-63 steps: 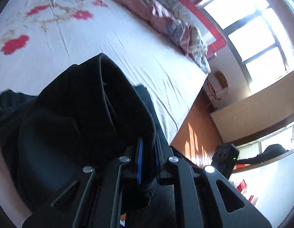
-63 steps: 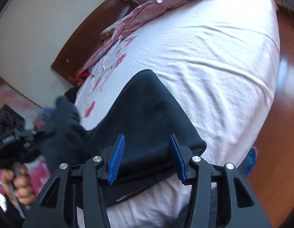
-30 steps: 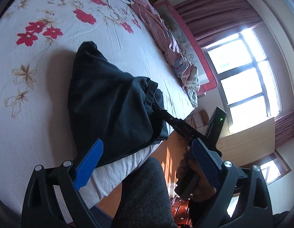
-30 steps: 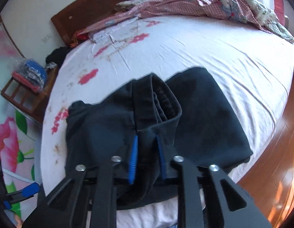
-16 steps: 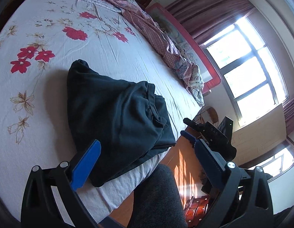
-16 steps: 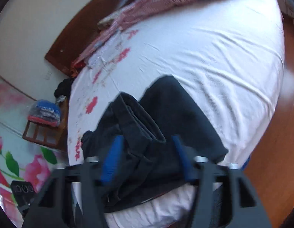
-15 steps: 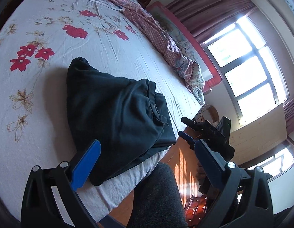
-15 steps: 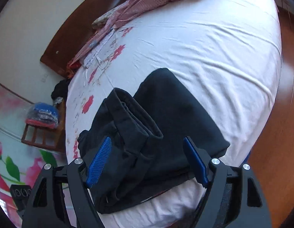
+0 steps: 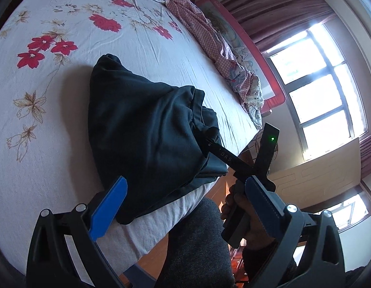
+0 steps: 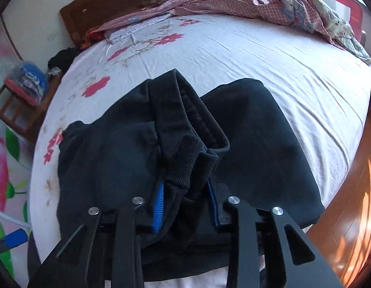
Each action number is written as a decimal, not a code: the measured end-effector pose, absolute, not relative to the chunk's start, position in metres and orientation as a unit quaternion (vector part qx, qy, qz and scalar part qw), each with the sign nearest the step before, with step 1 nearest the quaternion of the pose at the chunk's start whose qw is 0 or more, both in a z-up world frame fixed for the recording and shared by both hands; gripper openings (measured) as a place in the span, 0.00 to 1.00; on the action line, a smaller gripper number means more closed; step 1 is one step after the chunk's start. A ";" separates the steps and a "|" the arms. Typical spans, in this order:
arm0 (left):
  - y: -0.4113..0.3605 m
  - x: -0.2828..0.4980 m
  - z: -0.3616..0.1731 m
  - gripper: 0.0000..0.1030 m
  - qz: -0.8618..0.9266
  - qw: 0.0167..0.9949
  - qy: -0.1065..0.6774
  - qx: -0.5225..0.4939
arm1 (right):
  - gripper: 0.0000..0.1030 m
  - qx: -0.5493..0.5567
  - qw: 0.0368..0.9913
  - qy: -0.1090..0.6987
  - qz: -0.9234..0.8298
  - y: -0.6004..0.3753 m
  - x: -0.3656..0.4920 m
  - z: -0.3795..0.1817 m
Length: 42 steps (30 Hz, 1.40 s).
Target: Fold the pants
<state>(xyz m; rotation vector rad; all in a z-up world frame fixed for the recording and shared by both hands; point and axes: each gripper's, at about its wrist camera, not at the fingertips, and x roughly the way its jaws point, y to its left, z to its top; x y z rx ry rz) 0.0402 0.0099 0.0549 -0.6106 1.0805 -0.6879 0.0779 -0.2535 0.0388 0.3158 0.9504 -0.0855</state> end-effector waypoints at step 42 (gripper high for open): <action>-0.151 -0.002 0.016 0.97 -0.423 0.782 0.449 0.090 | 0.33 0.508 0.796 0.324 0.055 -0.384 0.075 0.020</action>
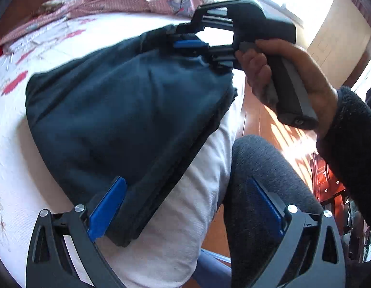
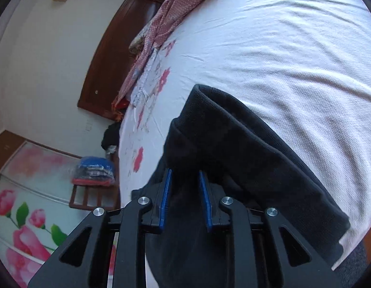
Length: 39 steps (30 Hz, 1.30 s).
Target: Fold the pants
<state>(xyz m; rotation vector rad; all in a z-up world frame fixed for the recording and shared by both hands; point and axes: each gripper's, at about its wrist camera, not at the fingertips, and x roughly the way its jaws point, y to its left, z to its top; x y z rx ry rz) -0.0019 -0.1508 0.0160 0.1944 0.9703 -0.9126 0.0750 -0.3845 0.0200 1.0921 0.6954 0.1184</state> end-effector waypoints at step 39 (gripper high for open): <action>-0.007 0.113 -0.064 0.98 -0.281 0.632 0.548 -0.470 | 0.71 0.501 0.793 0.347 0.005 -0.406 0.003 -0.027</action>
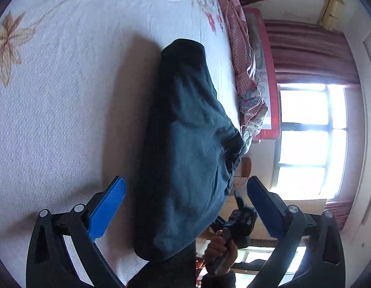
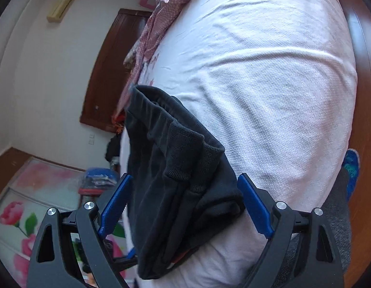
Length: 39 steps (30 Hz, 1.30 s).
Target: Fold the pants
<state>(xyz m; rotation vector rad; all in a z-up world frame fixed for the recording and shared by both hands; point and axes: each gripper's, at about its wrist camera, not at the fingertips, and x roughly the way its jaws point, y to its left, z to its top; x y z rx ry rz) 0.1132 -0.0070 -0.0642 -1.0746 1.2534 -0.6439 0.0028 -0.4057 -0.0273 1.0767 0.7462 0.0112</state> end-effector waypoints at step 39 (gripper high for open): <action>-0.013 0.160 -0.001 0.10 -0.338 0.612 0.474 -0.535 | 0.29 0.434 0.831 0.336 0.094 -0.357 0.066 0.107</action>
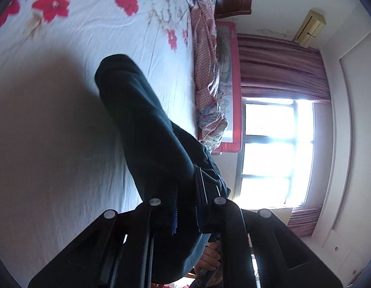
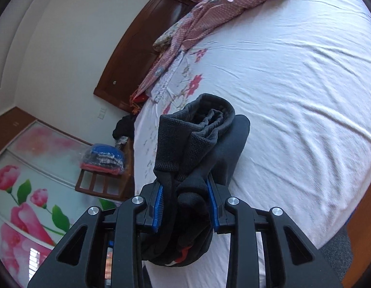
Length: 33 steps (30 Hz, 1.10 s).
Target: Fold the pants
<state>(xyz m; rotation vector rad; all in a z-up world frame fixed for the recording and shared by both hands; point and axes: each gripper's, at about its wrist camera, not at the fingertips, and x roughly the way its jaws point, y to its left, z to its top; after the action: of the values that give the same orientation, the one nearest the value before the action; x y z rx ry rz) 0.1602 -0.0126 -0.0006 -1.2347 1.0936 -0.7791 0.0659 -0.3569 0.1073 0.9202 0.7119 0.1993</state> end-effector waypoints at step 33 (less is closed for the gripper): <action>0.050 0.165 0.039 0.95 -0.245 0.871 0.397 -0.153 | 0.49 0.458 0.801 0.334 0.195 -0.237 0.232 0.033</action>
<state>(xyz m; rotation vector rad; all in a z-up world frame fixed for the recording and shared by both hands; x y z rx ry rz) 0.1646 0.0503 0.0388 -0.3199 0.8302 -0.5131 0.2319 -0.2370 0.0326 0.9813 0.7157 0.4177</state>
